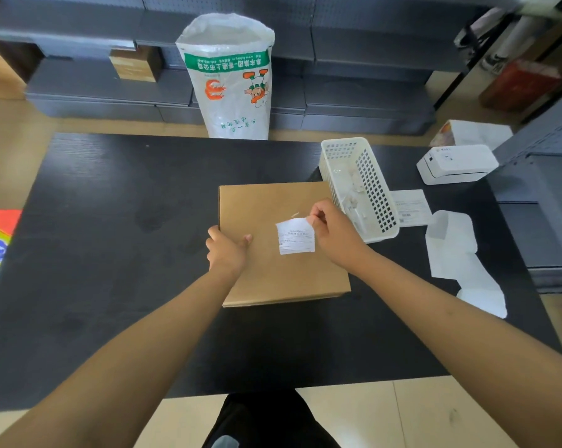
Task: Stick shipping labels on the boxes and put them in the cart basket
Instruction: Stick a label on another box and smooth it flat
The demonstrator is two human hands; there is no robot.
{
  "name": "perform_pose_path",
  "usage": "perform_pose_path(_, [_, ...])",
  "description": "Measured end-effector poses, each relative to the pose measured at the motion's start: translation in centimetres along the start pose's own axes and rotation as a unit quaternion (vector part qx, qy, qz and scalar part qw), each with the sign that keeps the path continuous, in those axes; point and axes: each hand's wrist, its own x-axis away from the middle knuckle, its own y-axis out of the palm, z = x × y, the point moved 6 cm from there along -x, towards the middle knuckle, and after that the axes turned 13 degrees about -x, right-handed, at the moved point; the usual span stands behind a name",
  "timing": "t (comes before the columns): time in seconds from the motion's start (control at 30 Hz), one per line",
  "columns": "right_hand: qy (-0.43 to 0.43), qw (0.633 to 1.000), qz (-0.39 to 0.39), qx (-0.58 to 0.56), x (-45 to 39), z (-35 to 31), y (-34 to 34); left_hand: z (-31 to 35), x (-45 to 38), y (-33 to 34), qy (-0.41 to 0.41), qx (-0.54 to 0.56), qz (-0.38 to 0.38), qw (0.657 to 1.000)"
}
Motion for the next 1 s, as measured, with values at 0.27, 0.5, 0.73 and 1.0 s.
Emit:
perform_pose_path(0.27, [-0.040, 0.981, 0.182, -0.054, -6.2, -6.9, -6.8, 0.2, 0.2, 0.1, -0.005, -0.019, -0.003, 1.000])
perform_pose_path(0.5, [0.119, 0.938, 0.326, -0.010, -3.8, 2.7, -11.0, 0.1, 0.1, -0.1, -0.010, -0.005, -0.015, 1.000])
perform_pose_path(0.73, [0.216, 0.941, 0.252, 0.061, -5.0, 9.8, -12.3, 0.3, 0.4, -0.1, -0.007, -0.020, -0.005, 1.000])
perform_pose_path(1.0, [0.216, 0.933, 0.103, 0.268, -6.5, 11.6, -8.3, 0.1, 0.3, 0.0, 0.003, -0.021, 0.008, 1.000])
